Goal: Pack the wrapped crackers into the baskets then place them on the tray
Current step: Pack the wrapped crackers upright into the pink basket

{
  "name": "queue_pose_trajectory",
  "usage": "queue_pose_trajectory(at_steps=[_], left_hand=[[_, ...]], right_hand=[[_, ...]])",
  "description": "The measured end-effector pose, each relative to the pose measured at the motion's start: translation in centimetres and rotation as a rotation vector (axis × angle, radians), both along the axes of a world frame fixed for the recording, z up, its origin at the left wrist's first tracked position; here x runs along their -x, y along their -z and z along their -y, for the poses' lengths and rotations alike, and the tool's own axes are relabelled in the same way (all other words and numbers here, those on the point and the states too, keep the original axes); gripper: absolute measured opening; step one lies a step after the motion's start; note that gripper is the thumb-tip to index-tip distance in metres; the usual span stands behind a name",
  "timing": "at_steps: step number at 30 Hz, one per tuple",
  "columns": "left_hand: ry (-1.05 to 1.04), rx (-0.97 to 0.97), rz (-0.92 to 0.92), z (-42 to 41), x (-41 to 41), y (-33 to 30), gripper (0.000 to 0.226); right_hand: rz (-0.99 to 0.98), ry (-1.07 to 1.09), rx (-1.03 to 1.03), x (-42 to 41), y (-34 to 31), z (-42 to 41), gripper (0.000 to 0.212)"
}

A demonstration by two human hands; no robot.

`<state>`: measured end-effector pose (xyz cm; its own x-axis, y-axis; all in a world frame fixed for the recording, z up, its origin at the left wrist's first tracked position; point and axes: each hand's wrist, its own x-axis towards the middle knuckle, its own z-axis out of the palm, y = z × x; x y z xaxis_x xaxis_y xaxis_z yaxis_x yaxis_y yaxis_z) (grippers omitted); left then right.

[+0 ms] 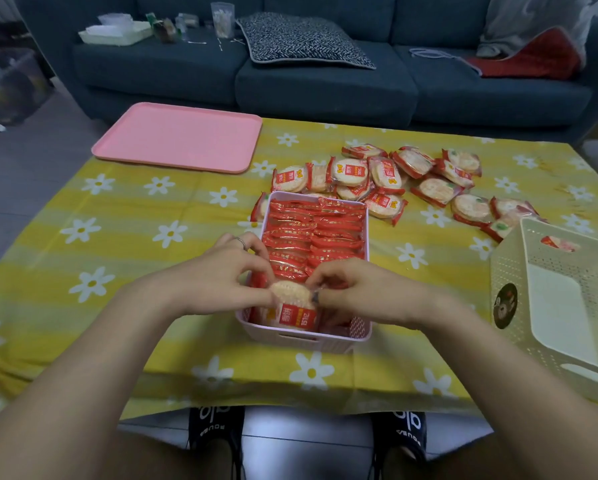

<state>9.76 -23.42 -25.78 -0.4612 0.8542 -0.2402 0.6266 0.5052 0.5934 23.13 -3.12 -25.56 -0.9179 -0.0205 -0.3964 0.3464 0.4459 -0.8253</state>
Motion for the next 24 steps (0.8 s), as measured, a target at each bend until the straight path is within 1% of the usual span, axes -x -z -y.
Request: queue_pose_trajectory(at_steps=[2,4,5,7,11,13,16,18,19,22,24], left_hand=[[-0.011,-0.035,0.000,0.1,0.2,0.1,0.038],[-0.032,-0.074,-0.001,0.2,0.5,0.2,0.041],[-0.040,-0.088,-0.004,0.2,0.6,0.1,0.044],[-0.042,-0.123,0.001,0.1,0.6,-0.1,0.046],[-0.029,-0.220,0.073,-0.3,0.1,-0.6,0.021],[-0.033,-0.252,0.095,-0.5,0.0,-0.8,0.014],[-0.012,-0.242,0.059,-0.7,0.1,-0.6,0.012],[0.007,-0.242,-0.006,-0.7,0.2,-0.3,0.009],[0.016,-0.247,-0.052,-0.8,0.2,-0.3,0.011],[0.067,-0.255,-0.163,-1.0,0.1,-0.5,0.034],[0.102,-0.263,-0.205,-1.2,-0.2,-0.6,0.037]], right_hand=[[0.022,0.069,0.101,-0.1,-0.2,-0.2,0.013],[0.029,0.109,0.156,-0.1,-0.4,-0.2,0.013],[0.024,0.110,0.153,0.0,-0.4,-0.2,0.013],[-0.010,0.069,0.068,0.0,-0.5,-0.4,0.015],[-0.040,0.022,-0.032,0.1,-0.6,-0.5,0.016],[-0.060,0.025,-0.050,0.1,-0.6,-0.5,0.017],[-0.097,0.032,-0.101,0.2,-0.2,-0.2,0.018],[-0.142,0.001,-0.232,0.2,0.2,0.1,0.012],[-0.174,-0.013,-0.314,0.1,0.4,0.4,0.010],[-0.268,-0.020,-0.471,0.0,0.5,1.3,0.016],[-0.337,-0.025,-0.529,0.0,0.7,1.8,0.018]])
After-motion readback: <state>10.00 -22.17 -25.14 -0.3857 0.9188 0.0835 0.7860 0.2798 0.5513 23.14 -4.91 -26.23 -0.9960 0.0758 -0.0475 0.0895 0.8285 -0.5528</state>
